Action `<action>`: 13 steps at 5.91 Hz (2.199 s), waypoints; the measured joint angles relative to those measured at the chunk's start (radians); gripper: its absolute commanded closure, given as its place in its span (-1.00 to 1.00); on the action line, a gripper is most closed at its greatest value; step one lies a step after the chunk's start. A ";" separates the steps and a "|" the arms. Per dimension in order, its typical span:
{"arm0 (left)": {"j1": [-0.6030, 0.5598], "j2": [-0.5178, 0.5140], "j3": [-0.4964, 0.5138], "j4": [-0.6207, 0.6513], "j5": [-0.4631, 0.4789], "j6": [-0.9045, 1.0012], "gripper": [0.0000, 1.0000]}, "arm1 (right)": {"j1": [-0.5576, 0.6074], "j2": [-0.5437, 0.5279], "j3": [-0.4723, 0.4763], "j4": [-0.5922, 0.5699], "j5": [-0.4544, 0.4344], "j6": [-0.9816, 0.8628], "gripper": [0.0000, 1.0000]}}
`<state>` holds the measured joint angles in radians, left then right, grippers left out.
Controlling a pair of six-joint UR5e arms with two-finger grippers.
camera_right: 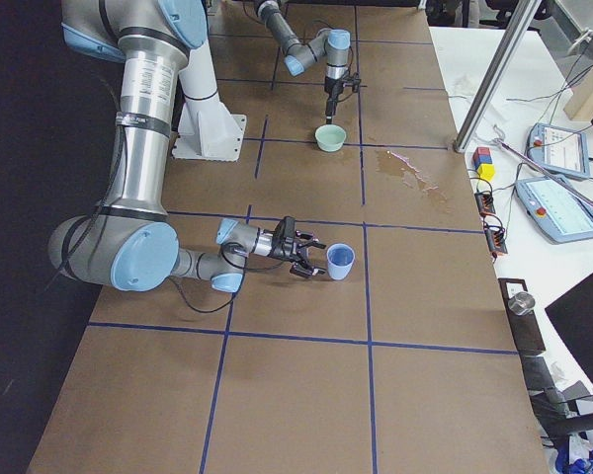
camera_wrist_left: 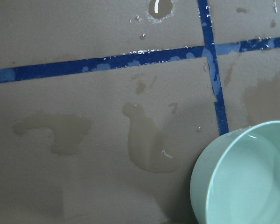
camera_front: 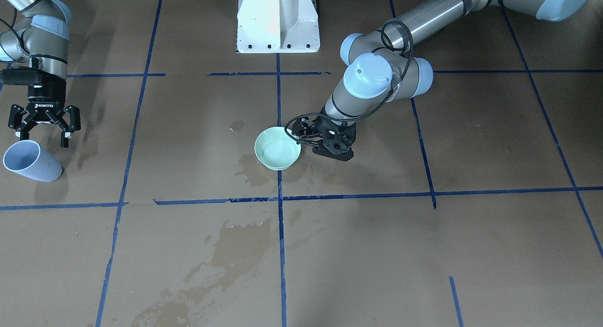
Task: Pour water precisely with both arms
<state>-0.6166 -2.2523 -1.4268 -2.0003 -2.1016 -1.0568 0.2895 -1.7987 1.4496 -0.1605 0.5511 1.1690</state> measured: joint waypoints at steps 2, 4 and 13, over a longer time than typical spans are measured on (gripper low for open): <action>0.000 0.002 -0.001 0.000 0.000 0.000 -0.99 | 0.012 0.006 -0.012 0.033 0.000 -0.007 -0.97; 0.000 0.002 -0.001 0.000 0.000 0.001 -0.99 | 0.059 0.012 -0.031 0.038 0.030 -0.007 -0.96; 0.001 0.003 -0.006 -0.001 0.001 -0.031 -0.99 | 0.149 0.141 -0.092 0.053 0.102 -0.062 0.65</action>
<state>-0.6156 -2.2488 -1.4324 -2.0017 -2.1009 -1.0876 0.4382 -1.6579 1.3575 -0.1080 0.6530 1.1072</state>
